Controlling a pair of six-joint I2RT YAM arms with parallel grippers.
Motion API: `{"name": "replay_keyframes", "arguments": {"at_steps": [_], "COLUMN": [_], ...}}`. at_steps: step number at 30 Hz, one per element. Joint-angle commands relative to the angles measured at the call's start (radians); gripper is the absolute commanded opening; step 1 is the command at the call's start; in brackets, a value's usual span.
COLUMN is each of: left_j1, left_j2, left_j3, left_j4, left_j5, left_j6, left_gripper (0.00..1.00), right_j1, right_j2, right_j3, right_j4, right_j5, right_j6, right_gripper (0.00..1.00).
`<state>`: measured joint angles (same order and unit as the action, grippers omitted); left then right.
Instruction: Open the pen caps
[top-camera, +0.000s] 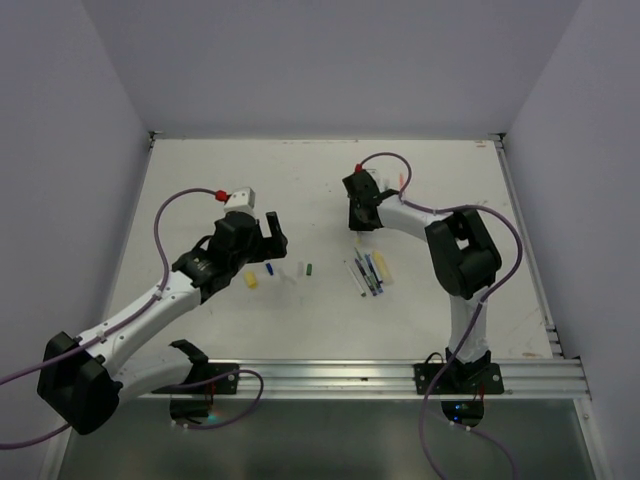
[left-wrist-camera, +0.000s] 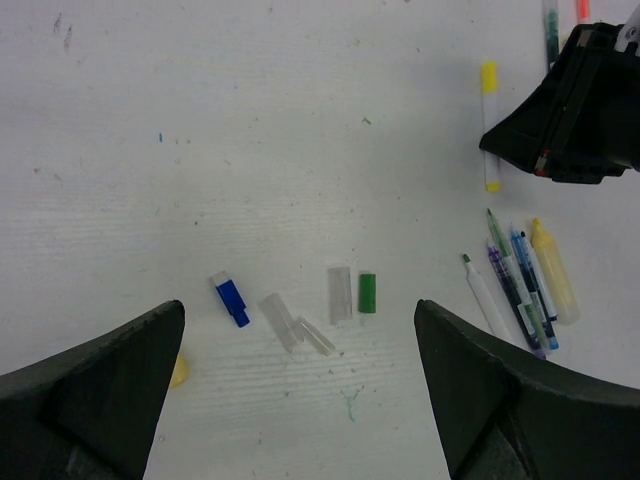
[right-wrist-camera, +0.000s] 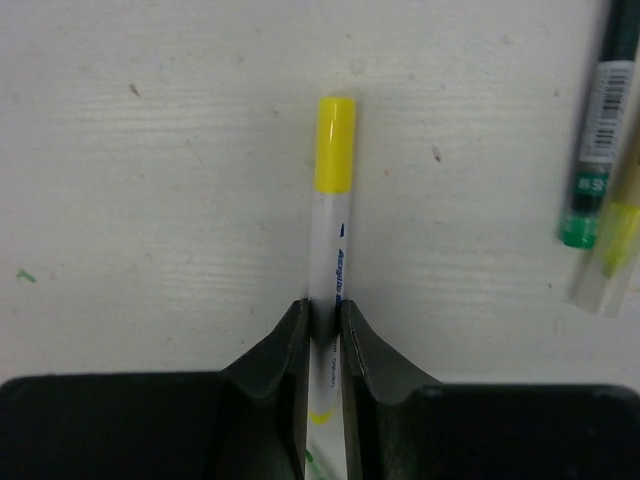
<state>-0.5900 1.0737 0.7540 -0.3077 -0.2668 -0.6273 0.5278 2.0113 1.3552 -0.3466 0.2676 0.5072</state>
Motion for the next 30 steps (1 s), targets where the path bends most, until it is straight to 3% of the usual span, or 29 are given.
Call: {"name": "replay_keyframes", "arguments": {"at_steps": [1, 8, 18, 22, 30], "left_j1": [0.007, 0.025, 0.052, 0.052, 0.052], "left_j2": [-0.024, -0.015, 0.012, 0.038, 0.063], "left_j3": [-0.012, -0.01, 0.045, 0.065, 0.047], "left_j4": [0.041, 0.111, 0.229, 0.261, 0.407], "left_j5": [-0.012, 0.092, 0.262, 0.326, 0.429], "left_j6": [-0.002, 0.003, -0.026, -0.048, -0.091], "left_gripper": [1.0, 1.0, 0.98, 0.97, 0.9], "right_j1": [0.005, 0.026, 0.095, 0.13, 0.159], "right_j2": [0.059, -0.055, -0.402, -0.526, -0.608], "right_j3": [0.054, -0.056, -0.376, -0.464, -0.556], "right_j4": [0.075, 0.335, 0.593, 0.639, 0.701], "right_j5": [-0.127, -0.377, -0.597, -0.627, -0.668], "right_j6": [-0.033, -0.107, -0.17, -0.185, -0.176], "right_gripper": [0.04, 0.0, 0.0, 0.0, 0.0]}}
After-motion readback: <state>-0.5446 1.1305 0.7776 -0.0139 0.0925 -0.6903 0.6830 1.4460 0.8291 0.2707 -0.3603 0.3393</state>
